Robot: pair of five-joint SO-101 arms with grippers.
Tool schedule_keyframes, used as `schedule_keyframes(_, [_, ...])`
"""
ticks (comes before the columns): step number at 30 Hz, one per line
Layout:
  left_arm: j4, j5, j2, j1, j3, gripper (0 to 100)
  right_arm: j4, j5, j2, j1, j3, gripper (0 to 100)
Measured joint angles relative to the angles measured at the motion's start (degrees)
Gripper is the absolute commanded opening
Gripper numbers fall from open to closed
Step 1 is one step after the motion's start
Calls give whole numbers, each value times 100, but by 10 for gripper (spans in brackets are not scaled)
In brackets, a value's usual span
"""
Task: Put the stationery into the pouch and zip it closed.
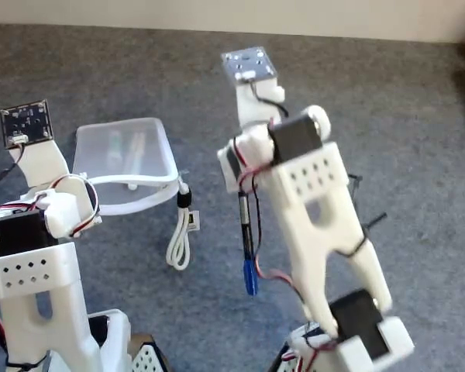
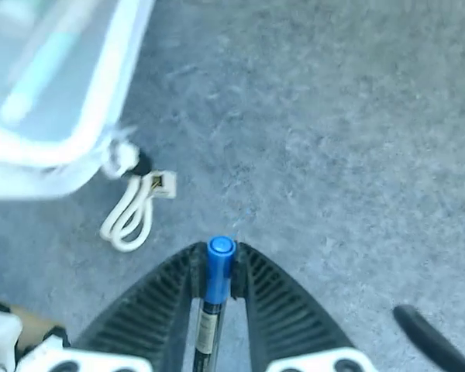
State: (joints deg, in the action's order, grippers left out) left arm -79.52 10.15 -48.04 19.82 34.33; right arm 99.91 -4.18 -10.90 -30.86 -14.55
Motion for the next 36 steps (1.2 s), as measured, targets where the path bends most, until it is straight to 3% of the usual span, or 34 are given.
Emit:
schedule_keyframes(5, [0, 0, 0, -9, 0, 7, -440, 0, -756, -149, 756, 5])
schedule_keyframes(15, [211, 0, 0, -686, 0, 7, -1635, 0, -2303, -703, 2532, 5])
schedule_keyframes(23, [220, 18, 0, -1002, 0, 7, -3393, 0, -3895, -1090, 4545, 5])
schedule_keyframes(36, [220, 26, 0, -1002, 0, 7, -7191, 0, -7657, -1116, 8273, 5])
